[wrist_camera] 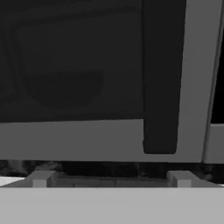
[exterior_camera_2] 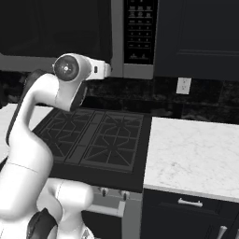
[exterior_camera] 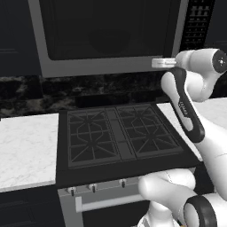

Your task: Open the microwave, place the bowl with waffle inside the microwave, then close the microwave door and turn it on.

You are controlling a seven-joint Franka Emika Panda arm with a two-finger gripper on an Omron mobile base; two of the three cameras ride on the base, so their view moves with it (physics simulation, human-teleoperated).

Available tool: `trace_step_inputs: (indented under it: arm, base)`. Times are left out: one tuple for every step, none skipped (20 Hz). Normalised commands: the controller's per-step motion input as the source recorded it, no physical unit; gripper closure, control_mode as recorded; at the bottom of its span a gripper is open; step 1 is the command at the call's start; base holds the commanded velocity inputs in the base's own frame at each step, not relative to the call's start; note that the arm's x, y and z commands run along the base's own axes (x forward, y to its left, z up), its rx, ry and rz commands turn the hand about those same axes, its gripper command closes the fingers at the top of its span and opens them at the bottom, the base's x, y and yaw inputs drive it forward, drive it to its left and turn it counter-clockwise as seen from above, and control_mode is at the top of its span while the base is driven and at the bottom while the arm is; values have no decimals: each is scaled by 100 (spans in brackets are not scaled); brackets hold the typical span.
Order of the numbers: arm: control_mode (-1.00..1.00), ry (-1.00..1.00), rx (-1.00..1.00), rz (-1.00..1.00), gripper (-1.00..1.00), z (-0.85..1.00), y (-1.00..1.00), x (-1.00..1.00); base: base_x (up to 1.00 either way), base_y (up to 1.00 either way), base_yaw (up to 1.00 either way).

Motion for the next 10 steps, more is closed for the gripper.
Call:
trace_step_inputs:
  arm:
    - [-100, -10, 0, 11, -100, 0, -90, -22]
    - [-100, -17, 0, 6, -100, 0, -86, -30]
    - [-100, -17, 0, 3, -100, 0, -82, -29]
    - [-100, -19, 0, 1, -100, 0, -76, -21]
    - [-100, -16, 0, 1, -100, 0, -74, -14]
    - [-100, -12, 0, 0, -100, 0, -68, -11]
    - [-100, -10, 0, 0, -100, 0, -61, -6]
    - [-100, -11, 0, 0, -100, 0, -58, -1]
    - [-100, -11, 0, 0, -100, 0, -46, 0]
    - [-100, -10, 0, 0, -100, 1, -41, 0]
  base:
    - [0, 0, 0]
    - [0, 0, 0]
    - [0, 0, 0]
    - [0, 0, 0]
    - [0, 0, 0]
    - [0, 0, 0]
    - [0, 0, 0]
    - [0, 0, 0]
    - [0, 0, 0]
    - [0, 0, 0]
